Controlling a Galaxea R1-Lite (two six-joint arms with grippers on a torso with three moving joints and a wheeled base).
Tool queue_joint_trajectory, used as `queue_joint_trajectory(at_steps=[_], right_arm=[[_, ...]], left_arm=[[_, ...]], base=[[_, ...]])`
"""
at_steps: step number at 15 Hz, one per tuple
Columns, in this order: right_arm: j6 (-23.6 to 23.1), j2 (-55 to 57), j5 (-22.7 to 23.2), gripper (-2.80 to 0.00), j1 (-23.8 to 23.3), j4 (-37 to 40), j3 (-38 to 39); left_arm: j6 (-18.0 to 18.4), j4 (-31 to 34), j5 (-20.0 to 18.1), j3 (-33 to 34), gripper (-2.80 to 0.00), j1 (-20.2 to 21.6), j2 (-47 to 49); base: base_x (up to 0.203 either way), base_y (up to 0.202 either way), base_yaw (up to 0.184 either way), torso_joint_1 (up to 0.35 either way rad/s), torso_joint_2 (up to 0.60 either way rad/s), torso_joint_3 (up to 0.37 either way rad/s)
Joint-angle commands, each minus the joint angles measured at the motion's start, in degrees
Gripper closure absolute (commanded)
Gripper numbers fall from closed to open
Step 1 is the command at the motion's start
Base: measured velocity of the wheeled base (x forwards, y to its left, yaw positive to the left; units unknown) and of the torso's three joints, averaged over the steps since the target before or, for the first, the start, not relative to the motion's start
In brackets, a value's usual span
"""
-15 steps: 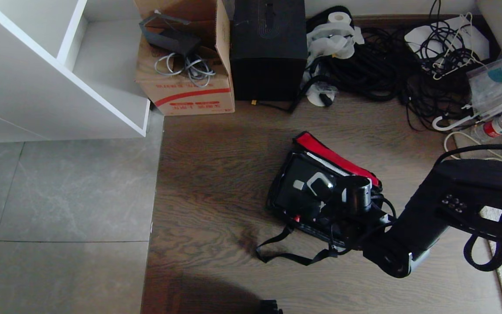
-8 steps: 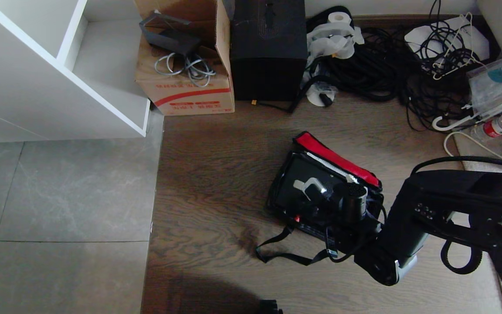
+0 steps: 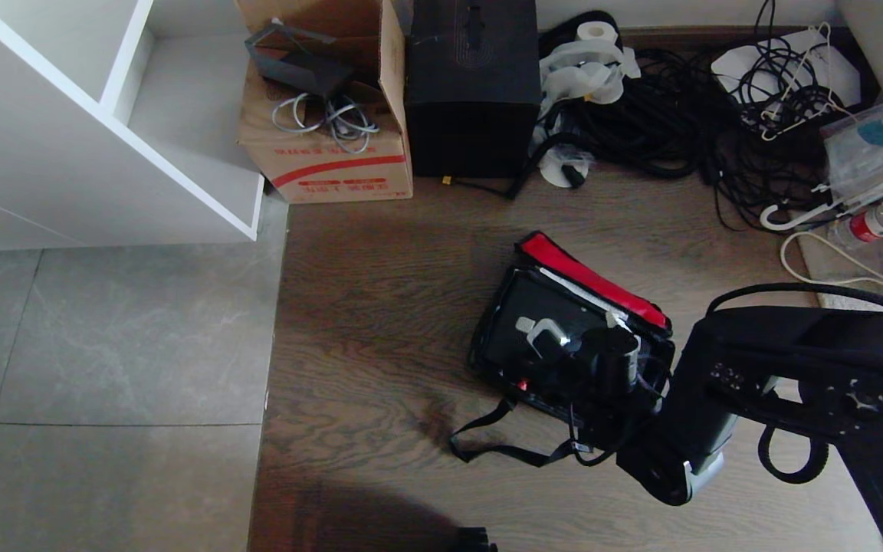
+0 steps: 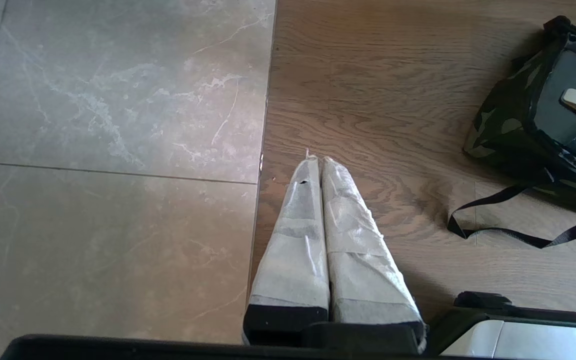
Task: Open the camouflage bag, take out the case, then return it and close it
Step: Grip the handle
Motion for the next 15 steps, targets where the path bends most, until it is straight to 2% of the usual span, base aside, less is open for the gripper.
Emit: queue_joint_trajectory(at_steps=[1, 5, 15], right_arm=[[-0.4, 1.5, -0.2, -2.8, -0.1, -1.1, -0.6], [-2.4, 2.6, -0.3, -2.8, -2.0, -2.3, -1.6], [-5.0, 1.0, -0.3, -2.8, -7.9, -2.0, -14.2]], left_arm=[[0.0, 0.0, 0.0, 0.5, 0.0, 0.0, 0.0], [0.0, 0.0, 0.0, 0.5, 0.0, 0.0, -0.1], [0.0, 0.0, 0.0, 0.4, 0.0, 0.1, 0.0]], base=[[0.0, 0.0, 0.0, 0.0, 0.0, 0.0], [0.0, 0.0, 0.0, 0.0, 0.0, 0.0], [0.0, 0.0, 0.0, 0.0, 0.0, 0.0]])
